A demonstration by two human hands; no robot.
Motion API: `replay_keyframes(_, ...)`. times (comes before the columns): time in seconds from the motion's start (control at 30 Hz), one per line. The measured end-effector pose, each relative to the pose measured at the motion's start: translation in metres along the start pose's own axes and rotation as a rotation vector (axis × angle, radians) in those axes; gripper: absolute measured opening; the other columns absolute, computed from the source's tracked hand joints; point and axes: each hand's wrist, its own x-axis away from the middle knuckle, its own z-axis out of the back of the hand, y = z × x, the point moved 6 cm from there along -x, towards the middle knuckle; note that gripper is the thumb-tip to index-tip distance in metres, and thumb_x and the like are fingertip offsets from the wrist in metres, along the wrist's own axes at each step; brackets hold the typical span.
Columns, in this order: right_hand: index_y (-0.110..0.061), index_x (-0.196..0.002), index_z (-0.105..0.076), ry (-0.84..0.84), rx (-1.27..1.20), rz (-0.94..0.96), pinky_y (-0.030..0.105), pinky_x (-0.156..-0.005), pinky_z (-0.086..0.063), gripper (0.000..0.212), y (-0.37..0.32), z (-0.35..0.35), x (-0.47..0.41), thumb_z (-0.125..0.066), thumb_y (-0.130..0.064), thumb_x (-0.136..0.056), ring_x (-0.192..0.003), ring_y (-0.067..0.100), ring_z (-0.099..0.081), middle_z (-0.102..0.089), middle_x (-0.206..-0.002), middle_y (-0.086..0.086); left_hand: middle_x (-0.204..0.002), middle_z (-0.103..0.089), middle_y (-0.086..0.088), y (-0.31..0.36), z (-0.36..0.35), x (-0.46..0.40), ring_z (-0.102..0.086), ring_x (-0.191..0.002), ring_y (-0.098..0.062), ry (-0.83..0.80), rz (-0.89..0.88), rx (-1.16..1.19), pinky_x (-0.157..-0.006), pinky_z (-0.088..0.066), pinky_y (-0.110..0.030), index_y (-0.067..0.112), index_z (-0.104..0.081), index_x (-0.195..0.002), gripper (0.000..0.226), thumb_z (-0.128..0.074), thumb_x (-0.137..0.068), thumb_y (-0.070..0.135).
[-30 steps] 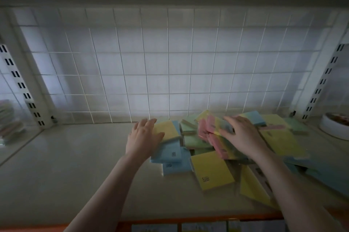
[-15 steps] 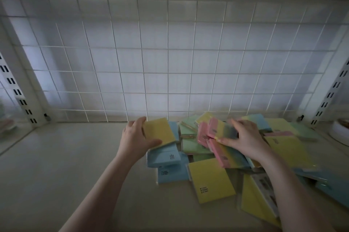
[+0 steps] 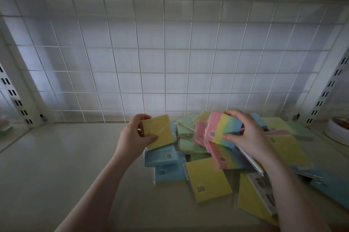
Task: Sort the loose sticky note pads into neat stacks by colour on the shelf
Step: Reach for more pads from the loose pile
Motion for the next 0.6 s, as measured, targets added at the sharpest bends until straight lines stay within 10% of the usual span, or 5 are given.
replay_keyframes(0.27, -0.026, -0.090, -0.058, 0.105, -0.357, -0.119, 0.036, -0.067, -0.055, 0.026, -0.010, 0.006, 0.006, -0.072, -0.007, -0.079, -0.078, 0.009, -0.062, -0.065, -0.086, -0.007, -0.084, -0.062, -0.006, -0.006, 0.009, 0.013, -0.059, -0.081, -0.024, 0.001, 0.230, 0.404, -0.076, -0.050, -0.041, 0.013, -0.060, -0.087, 0.011, -0.063, -0.086, 0.003)
replay_keyframes(0.6, -0.014, -0.088, -0.054, 0.099, -0.581, -0.116, 0.018, -0.048, -0.042, 0.007, -0.061, -0.007, 0.024, -0.059, -0.018, -0.091, -0.065, 0.009, -0.058, -0.059, -0.076, 0.001, -0.084, -0.056, -0.002, -0.001, 0.072, 0.040, -0.053, -0.072, -0.015, 0.102, 0.265, 0.573, -0.049, -0.048, -0.025, 0.021, -0.055, -0.095, 0.014, -0.049, -0.094, 0.009)
